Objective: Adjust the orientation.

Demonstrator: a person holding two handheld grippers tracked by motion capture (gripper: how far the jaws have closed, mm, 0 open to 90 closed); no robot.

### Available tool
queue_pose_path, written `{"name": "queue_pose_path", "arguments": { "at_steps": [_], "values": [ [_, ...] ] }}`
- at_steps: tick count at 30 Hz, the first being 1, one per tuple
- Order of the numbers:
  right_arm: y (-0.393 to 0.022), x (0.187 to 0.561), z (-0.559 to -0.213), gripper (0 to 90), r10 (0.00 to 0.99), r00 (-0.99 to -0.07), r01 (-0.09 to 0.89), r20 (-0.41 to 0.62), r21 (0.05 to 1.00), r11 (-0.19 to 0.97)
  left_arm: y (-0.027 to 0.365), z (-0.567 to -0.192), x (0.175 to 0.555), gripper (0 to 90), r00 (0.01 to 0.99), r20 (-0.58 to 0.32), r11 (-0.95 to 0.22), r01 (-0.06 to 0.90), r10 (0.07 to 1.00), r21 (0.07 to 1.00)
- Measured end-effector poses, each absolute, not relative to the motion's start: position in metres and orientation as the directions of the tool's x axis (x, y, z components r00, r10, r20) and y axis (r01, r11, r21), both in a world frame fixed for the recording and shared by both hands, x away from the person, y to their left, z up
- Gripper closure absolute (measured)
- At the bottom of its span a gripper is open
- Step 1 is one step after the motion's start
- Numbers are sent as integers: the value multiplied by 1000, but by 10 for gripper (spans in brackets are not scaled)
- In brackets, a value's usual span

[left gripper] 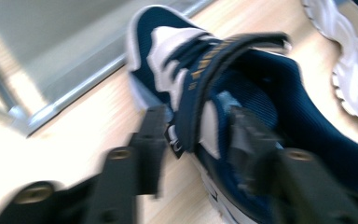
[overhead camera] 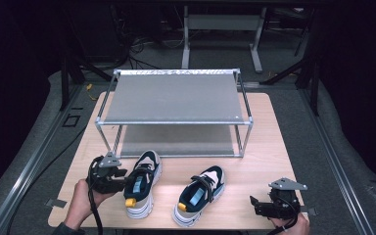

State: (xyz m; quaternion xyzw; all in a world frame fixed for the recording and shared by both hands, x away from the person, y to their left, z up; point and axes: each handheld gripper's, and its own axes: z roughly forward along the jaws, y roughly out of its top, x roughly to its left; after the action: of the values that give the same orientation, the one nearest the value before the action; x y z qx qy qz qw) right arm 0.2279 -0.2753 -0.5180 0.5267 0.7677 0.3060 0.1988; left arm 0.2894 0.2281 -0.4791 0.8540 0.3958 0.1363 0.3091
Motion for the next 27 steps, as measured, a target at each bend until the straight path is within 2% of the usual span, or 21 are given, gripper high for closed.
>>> {"name": "queue_pose_path", "arguments": {
  "at_steps": [1, 2, 5, 6, 9, 15, 21, 27],
  "values": [
    [-275, 228, -518, 125, 929, -370, 690, 23, 676, 258, 228, -476, 282, 398, 618, -16, -458, 599, 786, 657],
    [-275, 228, -518, 125, 928, -371, 691, 20, 674, 261, 228, -475, 279, 348, 606, -25, -437, 600, 795, 670],
    [-273, 229, -519, 125, 926, -375, 686, 30, 681, 256, 225, -472, 268, 236, 585, -40, -395, 594, 810, 700],
    [-273, 229, -519, 125, 926, -375, 686, 30, 681, 256, 222, -471, 264, 236, 590, -43, -391, 587, 806, 709],
    [-270, 230, -518, 125, 925, -379, 690, 22, 673, 267, 208, -473, 254, 146, 616, -32, -414, 567, 787, 712],
    [-269, 230, -518, 126, 926, -378, 686, 25, 679, 262, 197, -488, 253, 112, 612, 0, -444, 574, 791, 687],
    [-273, 229, -521, 126, 930, -366, 690, 27, 678, 252, 205, -488, 248, 120, 586, 14, -431, 579, 810, 692],
    [-275, 228, -522, 127, 929, -368, 692, 39, 679, 245, 223, -486, 238, 120, 525, 72, -423, 590, 848, 688]
  ]
}}
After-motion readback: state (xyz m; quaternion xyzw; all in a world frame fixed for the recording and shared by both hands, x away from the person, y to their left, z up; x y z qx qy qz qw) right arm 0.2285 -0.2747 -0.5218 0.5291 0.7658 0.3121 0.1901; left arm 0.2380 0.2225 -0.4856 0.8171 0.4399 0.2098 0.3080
